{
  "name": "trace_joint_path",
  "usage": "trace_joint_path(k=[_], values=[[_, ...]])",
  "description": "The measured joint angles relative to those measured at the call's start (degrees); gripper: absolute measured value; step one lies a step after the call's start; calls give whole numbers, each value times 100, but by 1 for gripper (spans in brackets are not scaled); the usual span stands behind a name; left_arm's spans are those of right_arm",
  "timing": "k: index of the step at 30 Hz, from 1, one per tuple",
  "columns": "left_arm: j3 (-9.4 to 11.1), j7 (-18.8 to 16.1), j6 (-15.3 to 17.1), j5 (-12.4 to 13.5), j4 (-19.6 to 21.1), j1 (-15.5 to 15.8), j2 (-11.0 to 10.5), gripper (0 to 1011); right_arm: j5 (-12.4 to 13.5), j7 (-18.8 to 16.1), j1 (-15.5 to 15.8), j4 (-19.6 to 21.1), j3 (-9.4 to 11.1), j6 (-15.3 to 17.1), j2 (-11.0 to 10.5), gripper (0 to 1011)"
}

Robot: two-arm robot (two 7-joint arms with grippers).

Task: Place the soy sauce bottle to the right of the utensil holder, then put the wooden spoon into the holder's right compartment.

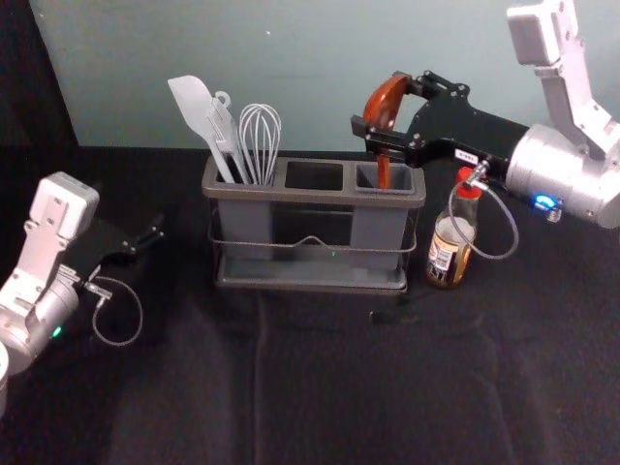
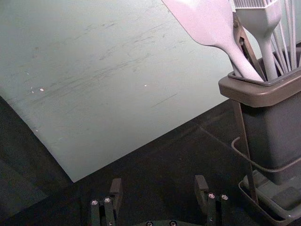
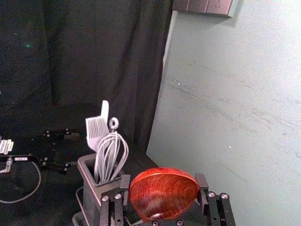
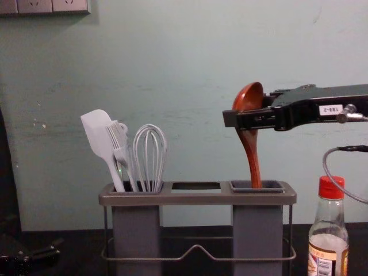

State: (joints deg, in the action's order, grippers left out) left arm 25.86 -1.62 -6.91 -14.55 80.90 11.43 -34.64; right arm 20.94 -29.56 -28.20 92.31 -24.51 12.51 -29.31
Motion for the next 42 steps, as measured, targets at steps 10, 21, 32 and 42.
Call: trace_joint_path(k=[10,21,32,42], values=[[0,0,0,0,0,0,0,1005,148,149,314,212,60,4,-165,837],[0,0,0,0,0,0,0,1005,82,353,557,254,66,-186,-163,837],[0,0,0,0,0,0,0,1005,-78,406,679,89,83,-533,-9,837],[0,0,0,0,0,0,0,1005,-230,417,688,-70,80,-698,134,837]])
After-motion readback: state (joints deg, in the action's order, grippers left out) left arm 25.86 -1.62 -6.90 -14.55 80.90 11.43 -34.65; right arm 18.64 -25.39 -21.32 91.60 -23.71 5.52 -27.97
